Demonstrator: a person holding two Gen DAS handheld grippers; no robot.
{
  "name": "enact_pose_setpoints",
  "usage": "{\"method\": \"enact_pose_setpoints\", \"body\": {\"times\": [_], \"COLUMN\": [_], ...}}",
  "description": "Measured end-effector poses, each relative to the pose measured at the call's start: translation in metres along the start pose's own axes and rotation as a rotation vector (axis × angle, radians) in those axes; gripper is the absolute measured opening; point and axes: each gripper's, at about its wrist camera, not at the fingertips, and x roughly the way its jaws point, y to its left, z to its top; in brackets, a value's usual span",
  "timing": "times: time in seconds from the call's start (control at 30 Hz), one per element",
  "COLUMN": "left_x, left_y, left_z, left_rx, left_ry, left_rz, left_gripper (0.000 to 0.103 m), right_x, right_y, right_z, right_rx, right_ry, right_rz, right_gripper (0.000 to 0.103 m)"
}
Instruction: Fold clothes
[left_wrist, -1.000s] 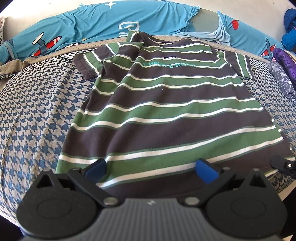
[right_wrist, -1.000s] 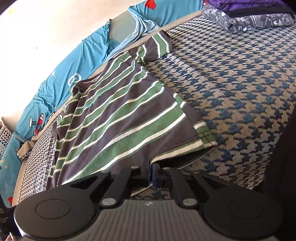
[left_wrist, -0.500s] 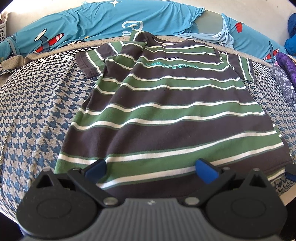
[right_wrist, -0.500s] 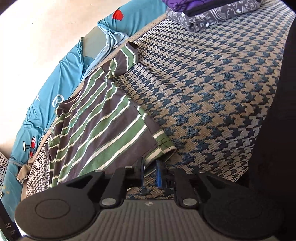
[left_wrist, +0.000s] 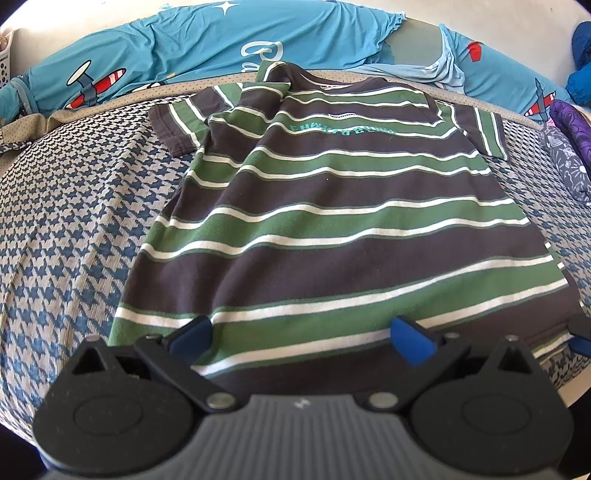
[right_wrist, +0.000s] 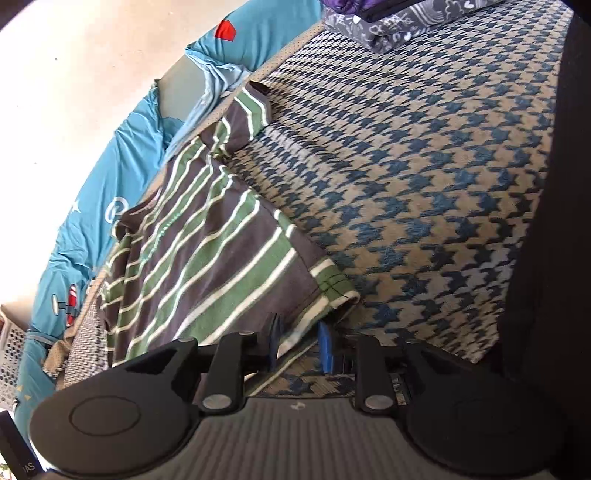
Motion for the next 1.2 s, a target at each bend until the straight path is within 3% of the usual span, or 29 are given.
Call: {"method": "enact_pose_setpoints", "body": {"times": [0.27,0.5,0.6,0.9,0.93,1.0,1.2], "left_x": [0.000,0.000,0.000,0.000,0.000,0.000,0.001], "left_y": [-0.001,-0.001,-0.001,-0.001,-0.002,-0.001,-0.003], "left_z": [0.000,0.000,-0.001,0.000,0.000,0.000,0.000], "left_rx": [0.008,0.013,0.015,0.021,0.022,0.020,0.026], "left_ry": [0.001,-0.001,-0.002,-0.003,-0.003,-0.004,-0.006], "left_rz": [0.005,0.005,0.005,0.006,0.006,0.006,0.010], "left_gripper": [0.103,0.103,0.103,0.103,0.103,0.103,0.103], "right_x": [0.001,0.004,0.005,0.006,0.006,0.005,0.006], "right_y": [-0.004,-0.005,-0.001,0.006,0.007,0.008,0.004], "right_z": [0.000,-0.001,0.000,-0.002,-0.002,-0.003,-0.003], "right_rx": [0.036,0.074,0.059,0.026,0.017,0.001,0.064], "right_ry": [0.012,0.009,-0.003,-0.010,-0.005,0.006,0.051], "right_rz": [0.007,0.041,0.077,0.062,0.045,0.014,0.038], "right_gripper": [0.024,0.036,0.036,0.035,0.027,0.022,0.025]}}
